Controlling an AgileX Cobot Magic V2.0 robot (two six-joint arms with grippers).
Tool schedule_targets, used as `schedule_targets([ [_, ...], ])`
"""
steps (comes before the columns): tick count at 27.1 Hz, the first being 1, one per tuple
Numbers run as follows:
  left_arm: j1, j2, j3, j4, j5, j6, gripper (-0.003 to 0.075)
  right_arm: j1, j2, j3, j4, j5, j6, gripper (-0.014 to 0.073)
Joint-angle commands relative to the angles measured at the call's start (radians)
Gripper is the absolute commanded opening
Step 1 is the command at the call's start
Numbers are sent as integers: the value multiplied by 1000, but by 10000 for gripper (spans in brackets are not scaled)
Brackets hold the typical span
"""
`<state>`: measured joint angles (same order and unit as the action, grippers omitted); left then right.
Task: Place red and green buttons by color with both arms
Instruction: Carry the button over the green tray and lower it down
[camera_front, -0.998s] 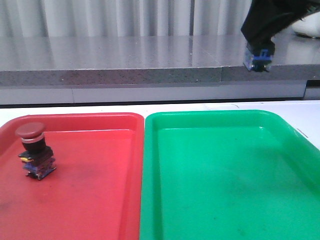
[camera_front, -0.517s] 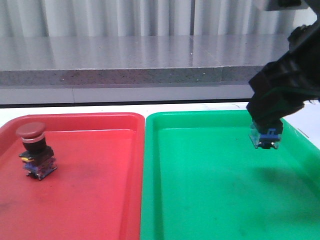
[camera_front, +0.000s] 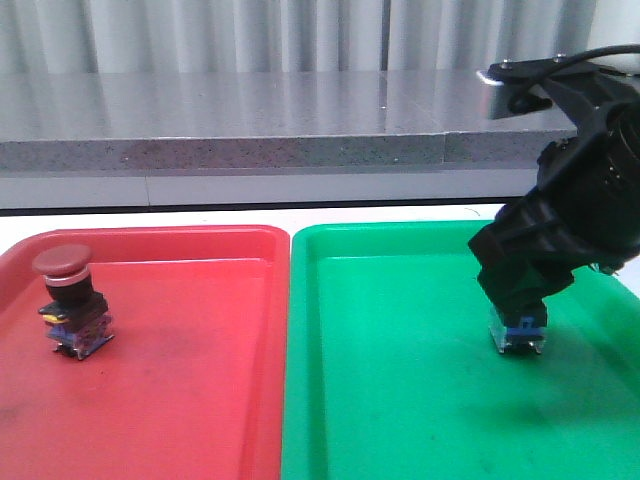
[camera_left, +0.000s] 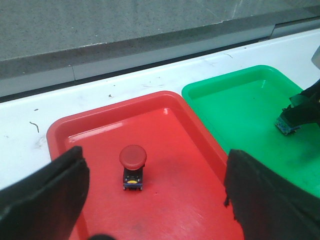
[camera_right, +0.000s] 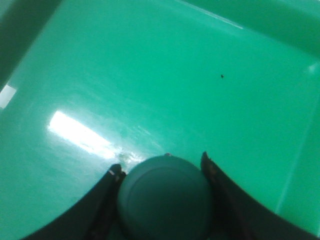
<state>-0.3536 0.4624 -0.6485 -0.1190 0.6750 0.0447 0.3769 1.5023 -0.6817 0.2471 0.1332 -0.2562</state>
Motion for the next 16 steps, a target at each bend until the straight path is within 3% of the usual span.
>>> schedule_targets([
  [1, -8, 4, -27, -15, -70, -2, 544, -1, -20, -21, 8, -66, -9, 270],
  [9, -8, 4, -27, -15, -70, -2, 544, -1, -25, -25, 26, -60, -9, 552],
  [16, -8, 4, -27, -15, -70, -2, 544, -1, -113, -26, 26, -13, -9, 595],
])
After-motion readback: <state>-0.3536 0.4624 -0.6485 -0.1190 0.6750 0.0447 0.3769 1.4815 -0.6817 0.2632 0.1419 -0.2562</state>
